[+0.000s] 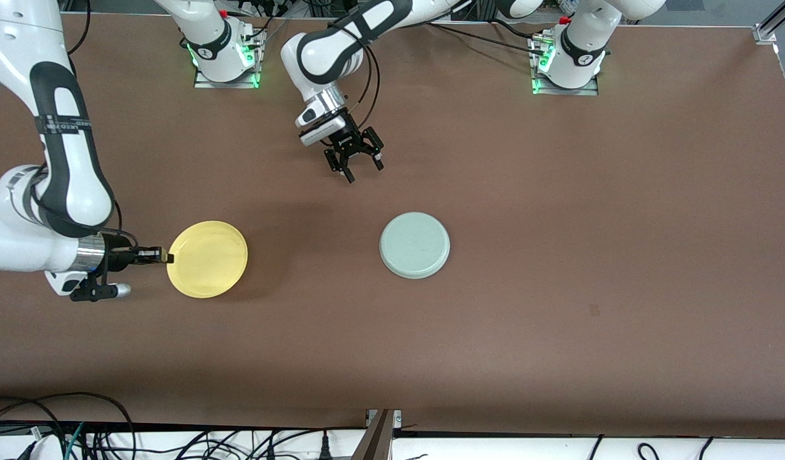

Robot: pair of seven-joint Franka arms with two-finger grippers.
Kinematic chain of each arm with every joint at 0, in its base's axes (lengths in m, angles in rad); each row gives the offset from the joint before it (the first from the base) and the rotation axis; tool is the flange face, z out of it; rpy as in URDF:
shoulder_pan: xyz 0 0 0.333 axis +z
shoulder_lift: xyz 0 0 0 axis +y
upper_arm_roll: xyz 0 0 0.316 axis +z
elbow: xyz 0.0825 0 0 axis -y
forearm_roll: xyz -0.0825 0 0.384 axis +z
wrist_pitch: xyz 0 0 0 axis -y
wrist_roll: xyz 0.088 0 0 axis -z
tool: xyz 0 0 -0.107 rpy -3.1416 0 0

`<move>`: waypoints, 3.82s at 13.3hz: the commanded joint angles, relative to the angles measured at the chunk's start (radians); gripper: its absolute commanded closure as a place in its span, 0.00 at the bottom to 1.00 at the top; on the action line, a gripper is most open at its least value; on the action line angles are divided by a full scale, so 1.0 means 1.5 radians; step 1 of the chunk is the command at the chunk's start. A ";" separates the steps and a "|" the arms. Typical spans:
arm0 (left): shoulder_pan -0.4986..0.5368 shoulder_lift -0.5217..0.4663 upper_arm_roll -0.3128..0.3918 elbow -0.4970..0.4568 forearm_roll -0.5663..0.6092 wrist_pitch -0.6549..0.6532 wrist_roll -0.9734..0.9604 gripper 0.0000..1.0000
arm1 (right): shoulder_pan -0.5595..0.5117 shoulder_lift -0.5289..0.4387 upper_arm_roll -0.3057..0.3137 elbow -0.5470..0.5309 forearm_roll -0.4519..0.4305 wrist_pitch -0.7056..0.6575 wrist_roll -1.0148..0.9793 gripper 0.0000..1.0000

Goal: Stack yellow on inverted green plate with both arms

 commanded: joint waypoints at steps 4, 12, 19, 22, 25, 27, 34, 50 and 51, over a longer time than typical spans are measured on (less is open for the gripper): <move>0.263 -0.071 -0.014 0.062 -0.355 0.075 0.253 0.00 | 0.037 -0.017 0.024 0.013 0.015 -0.032 0.086 1.00; 0.498 -0.237 -0.014 0.061 -0.477 -0.065 0.642 0.00 | 0.246 0.011 0.067 -0.007 0.018 0.107 0.389 1.00; 0.644 -0.395 -0.011 0.052 -0.542 -0.277 0.830 0.00 | 0.450 0.078 0.066 -0.039 0.017 0.345 0.607 1.00; 0.661 -0.463 0.014 -0.002 -0.537 -0.301 0.874 0.00 | 0.467 0.088 0.066 -0.040 0.017 0.351 0.609 1.00; 0.663 -0.575 0.074 -0.151 -0.543 -0.266 0.918 0.00 | 0.469 0.095 0.065 -0.040 0.016 0.355 0.609 1.00; 0.669 -0.623 0.103 -0.241 -0.543 -0.197 0.981 0.00 | 0.464 0.095 0.065 -0.039 0.016 0.355 0.612 0.50; 0.689 -0.716 0.152 -0.433 -0.592 -0.034 1.109 0.00 | 0.403 0.063 -0.001 0.079 -0.015 0.154 0.576 0.00; 0.683 -0.676 0.145 -0.343 -0.581 -0.035 1.100 0.00 | 0.186 -0.223 -0.103 0.144 -0.187 -0.330 0.160 0.00; 0.687 -0.676 0.147 -0.338 -0.580 -0.035 1.102 0.00 | 0.160 -0.258 -0.054 0.123 -0.242 -0.333 0.156 0.00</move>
